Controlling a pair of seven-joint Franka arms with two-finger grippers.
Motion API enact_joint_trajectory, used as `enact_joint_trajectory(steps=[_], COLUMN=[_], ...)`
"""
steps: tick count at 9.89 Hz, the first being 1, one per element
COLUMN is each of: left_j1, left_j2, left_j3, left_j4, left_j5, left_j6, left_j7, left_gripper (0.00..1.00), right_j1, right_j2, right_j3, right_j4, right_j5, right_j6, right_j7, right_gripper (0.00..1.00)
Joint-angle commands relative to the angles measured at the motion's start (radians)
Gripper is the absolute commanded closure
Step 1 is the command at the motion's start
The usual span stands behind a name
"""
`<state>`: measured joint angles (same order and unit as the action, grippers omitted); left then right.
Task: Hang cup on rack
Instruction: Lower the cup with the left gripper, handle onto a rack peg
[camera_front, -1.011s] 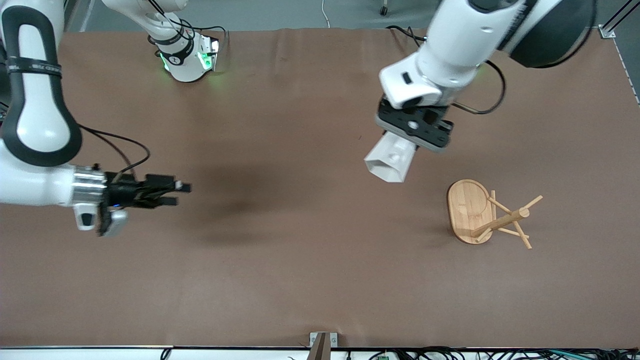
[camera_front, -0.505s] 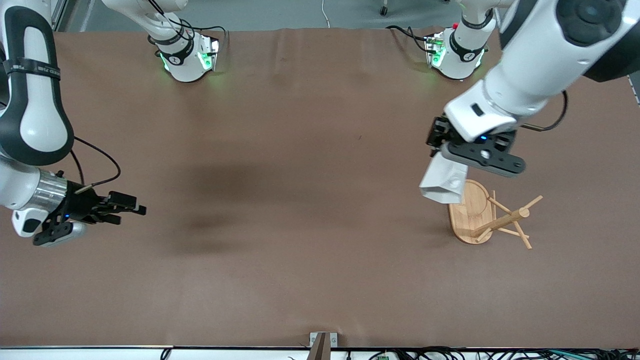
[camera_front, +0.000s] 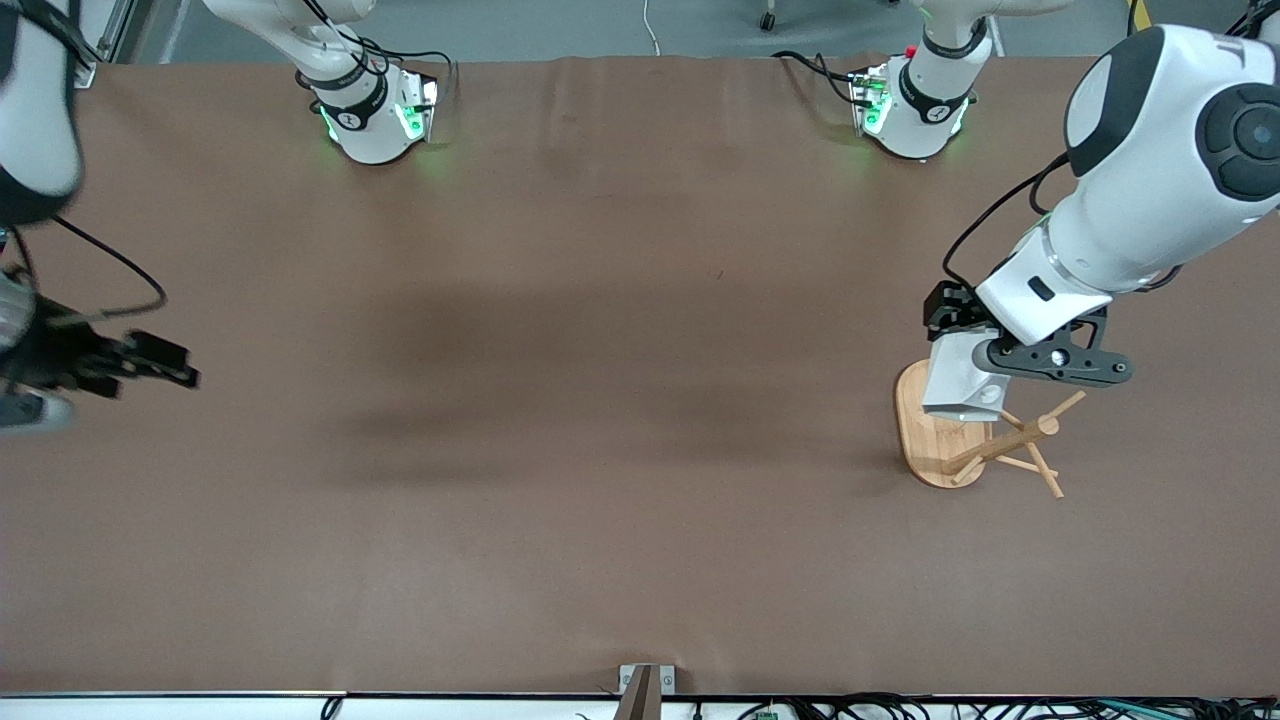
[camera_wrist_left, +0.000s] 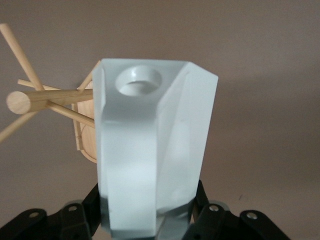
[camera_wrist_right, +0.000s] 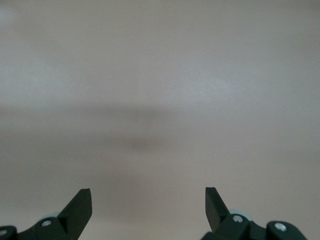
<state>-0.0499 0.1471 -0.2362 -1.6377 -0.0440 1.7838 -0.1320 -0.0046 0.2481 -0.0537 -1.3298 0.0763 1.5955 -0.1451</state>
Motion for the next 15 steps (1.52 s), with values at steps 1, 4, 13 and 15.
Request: enact_joint_trajectory(steps=[1,4,13,15], left_j1=[-0.045,-0.091,-0.111,-0.111], left_j2=[-0.089,-0.09,-0.029,-0.021], left_j3=[0.024,0.096,0.159,0.179], left_j4=[-0.195,-0.292,-0.387,-0.386], left_j5=[-0.046,-0.107,-0.158,-0.158], left_j6=[0.104,0.201,0.377,0.378], left_j7=[0.012,0.154,0.282,0.31], left_gripper=[0.64,0.64,0.64,0.64], right_j1=[-0.006,-0.023,-0.02,-0.023], right_j2=[0.013,-0.016,-0.221,-0.219], right_j3=[0.003,0.005,0.02,0.018], right_j4=[0.05,0.058,-0.108,-0.103], right_j5=[-0.024,-0.03,-0.046,-0.05], right_j6=[-0.034,-0.146,-0.134,-0.138], right_j7=[0.016,-0.088,0.193,0.197], right_gripper=[0.0,0.0,0.0,0.0])
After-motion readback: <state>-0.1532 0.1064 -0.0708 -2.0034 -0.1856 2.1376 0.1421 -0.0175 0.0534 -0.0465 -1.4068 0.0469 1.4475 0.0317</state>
